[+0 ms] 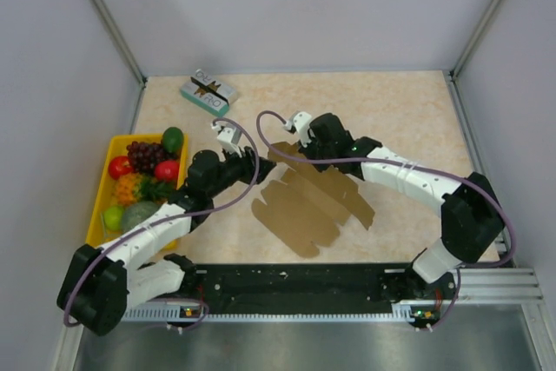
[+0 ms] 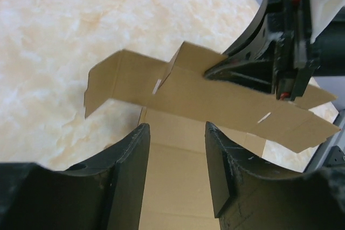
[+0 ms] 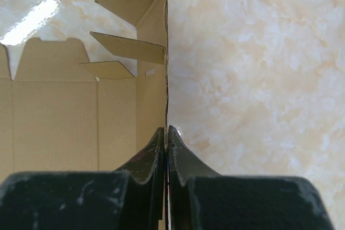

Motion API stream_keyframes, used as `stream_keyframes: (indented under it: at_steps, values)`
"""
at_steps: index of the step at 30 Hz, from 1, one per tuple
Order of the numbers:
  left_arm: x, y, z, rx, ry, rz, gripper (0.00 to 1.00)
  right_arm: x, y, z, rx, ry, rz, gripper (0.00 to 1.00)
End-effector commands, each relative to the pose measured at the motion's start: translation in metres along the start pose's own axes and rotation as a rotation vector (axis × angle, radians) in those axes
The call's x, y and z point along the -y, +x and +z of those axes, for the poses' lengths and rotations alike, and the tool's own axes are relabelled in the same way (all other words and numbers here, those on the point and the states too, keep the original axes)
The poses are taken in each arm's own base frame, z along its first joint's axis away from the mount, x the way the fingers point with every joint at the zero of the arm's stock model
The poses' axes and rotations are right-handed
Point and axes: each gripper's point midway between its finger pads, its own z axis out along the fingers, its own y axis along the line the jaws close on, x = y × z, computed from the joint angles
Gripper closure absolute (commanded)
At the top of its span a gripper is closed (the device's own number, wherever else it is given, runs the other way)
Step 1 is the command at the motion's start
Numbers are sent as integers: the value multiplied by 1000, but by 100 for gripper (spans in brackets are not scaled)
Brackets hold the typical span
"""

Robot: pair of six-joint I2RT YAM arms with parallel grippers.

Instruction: Fold the paper box

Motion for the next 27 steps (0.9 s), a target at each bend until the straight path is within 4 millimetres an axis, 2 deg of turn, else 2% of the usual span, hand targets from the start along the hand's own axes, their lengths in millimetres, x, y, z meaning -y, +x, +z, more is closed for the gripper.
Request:
stream_keyframes:
  at_steps: [1,2,3,5,6,7,9,10,12,17,22,27]
  values:
    - [11,-36,18,189,36,98,50,8,-7,-2,52,91,-2,99]
    - [15,-42,20,223,60,107,50,5,-1,-1,50,87,-2,99]
    - [16,-42,23,236,73,112,50,4,-5,-1,78,89,4,99]
    - [15,-33,31,226,83,123,50,1,-1,-3,100,89,-2,98]
    - [20,-37,34,254,107,142,50,1,-6,-4,127,93,2,98]
    - [19,-28,40,231,119,158,51,2,-6,-5,136,94,5,98]
    - [24,-28,46,242,154,180,51,0,-7,-7,160,92,8,98]
    - [22,-21,51,223,159,185,52,0,-8,-9,170,91,7,97]
    - [28,-21,52,240,197,205,54,0,-7,-11,178,93,5,97]
    - [36,-6,53,216,270,236,55,-1,-8,-10,180,82,1,96]
    - [36,0,59,205,257,262,53,-4,-13,-13,200,69,4,96]
    - [25,7,73,161,171,307,57,-6,-17,-16,215,55,8,96]
